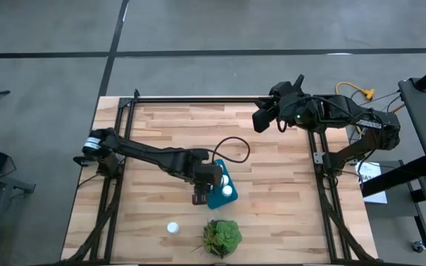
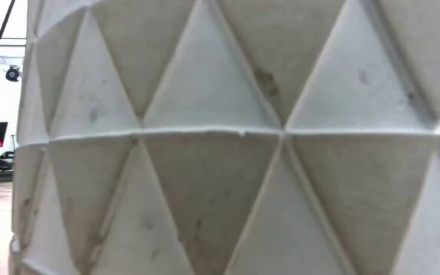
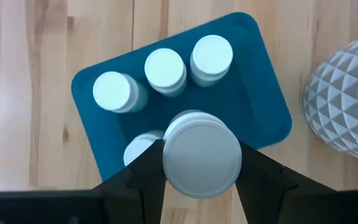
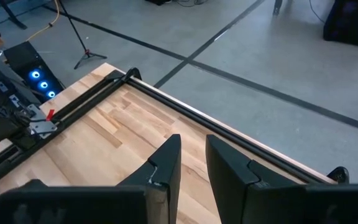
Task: Pick and place pill bottles into a basket
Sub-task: Put the medicine bottle into the container
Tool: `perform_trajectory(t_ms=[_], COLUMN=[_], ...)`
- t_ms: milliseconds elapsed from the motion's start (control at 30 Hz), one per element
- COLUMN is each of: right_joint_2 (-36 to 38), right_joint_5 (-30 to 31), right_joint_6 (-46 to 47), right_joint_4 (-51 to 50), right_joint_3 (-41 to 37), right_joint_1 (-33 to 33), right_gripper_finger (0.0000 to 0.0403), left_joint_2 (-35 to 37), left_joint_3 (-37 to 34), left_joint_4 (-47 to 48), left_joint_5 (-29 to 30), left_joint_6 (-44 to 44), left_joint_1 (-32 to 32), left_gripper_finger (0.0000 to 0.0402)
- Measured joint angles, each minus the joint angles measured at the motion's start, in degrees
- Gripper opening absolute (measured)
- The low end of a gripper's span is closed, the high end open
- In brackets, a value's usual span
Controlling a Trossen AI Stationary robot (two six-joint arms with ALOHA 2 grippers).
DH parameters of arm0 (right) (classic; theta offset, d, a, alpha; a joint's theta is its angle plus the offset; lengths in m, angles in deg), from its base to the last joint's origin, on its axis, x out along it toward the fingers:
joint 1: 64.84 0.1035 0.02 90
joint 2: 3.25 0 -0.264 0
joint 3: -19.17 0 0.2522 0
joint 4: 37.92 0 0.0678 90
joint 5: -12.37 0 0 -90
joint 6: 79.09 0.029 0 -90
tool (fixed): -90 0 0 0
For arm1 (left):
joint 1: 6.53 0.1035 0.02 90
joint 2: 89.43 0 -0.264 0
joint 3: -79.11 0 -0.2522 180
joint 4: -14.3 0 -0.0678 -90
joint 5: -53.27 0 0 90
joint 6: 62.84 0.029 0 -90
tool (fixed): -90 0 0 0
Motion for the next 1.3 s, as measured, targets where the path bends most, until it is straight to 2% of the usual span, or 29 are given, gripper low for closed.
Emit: perform_trajectory(t_ms=[400, 800, 1133, 1300], right_joint_2=[0.0, 0.0, 0.0, 0.0], right_joint_5=[-0.6, -0.6, -0.6, -0.6], right_joint_6=[0.2, 0.0, 0.0, 0.1], right_joint_4=[0.0, -0.1, -0.1, 0.0], right_joint_3=[0.0, 0.0, 0.0, 0.0], right_joint_1=[0.0, 0.0, 0.0, 0.0], right_gripper_finger=[0.0068, 0.0068, 0.0068, 0.0068], left_joint_2=[-4.6, -4.7, -4.5, -4.4], left_joint_3=[-0.4, -3.0, -9.9, -11.1], left_joint_4=[-2.5, -6.3, -10.3, -11.3], left_joint_5=[0.2, 0.2, -1.3, -1.4], left_joint_6=[0.1, 0.2, -0.3, -1.5], left_joint_1=[0.3, 2.6, 3.0, 3.1], left_gripper_finger=[0.0143, 0.0143, 0.0143, 0.0143])
